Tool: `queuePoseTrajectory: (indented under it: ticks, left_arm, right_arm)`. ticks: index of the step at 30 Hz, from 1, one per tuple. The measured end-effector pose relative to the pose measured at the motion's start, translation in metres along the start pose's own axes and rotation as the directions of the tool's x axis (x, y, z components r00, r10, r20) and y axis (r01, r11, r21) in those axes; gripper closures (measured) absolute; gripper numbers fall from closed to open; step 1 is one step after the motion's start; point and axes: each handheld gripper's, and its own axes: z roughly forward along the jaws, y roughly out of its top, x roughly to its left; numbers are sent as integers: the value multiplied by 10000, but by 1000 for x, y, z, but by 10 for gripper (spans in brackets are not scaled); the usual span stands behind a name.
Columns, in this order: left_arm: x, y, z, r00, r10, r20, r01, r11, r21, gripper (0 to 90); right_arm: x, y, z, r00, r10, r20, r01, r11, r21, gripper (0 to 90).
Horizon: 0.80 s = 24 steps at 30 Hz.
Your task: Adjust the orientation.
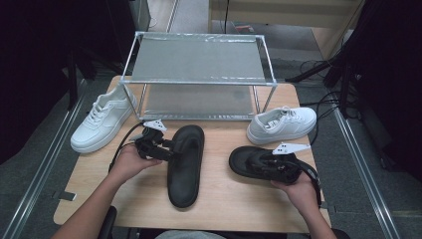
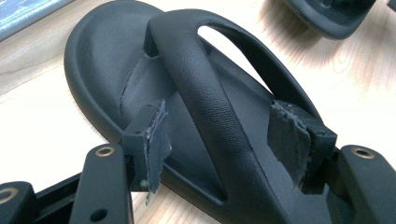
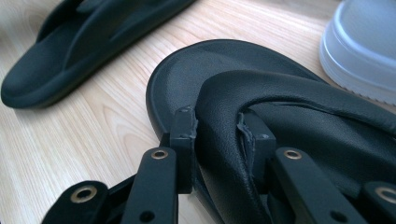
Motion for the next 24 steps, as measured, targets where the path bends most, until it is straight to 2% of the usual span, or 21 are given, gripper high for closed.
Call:
queuePoseTrajectory:
  ticks: [3, 7, 11, 15, 19, 24]
  left_arm:
    - [0, 0, 0, 10000, -13, -4, 13, 10000, -27, 388]
    - [0, 0, 0, 10000, -36, 0, 36, 10000, -43, 388]
    - [1, 0, -1, 10000, -44, 8, 44, 10000, -47, 388]
    - [0, -1, -1, 10000, 5, -27, -5, 10000, -87, 388]
    - [0, -1, -2, 10000, -11, -7, 11, 9999, -103, 388]
    - [0, -2, -2, 10000, -25, -13, 25, 10000, -80, 388]
  right_arm:
    - [5, 6, 4, 10000, 62, 45, -62, 9999, -111, 720]
    - [15, 14, 10, 9991, 427, 10, -427, 9987, -289, 718]
    - [27, 22, 19, 9993, 361, 105, -358, 9988, -323, 718]
    - [31, 28, 35, 9989, 445, 172, -443, 9989, -129, 716]
    - [35, 32, 49, 9979, 647, 32, -647, 9979, 60, 711]
    - [40, 34, 61, 9975, 702, 54, -703, 9973, 214, 709]
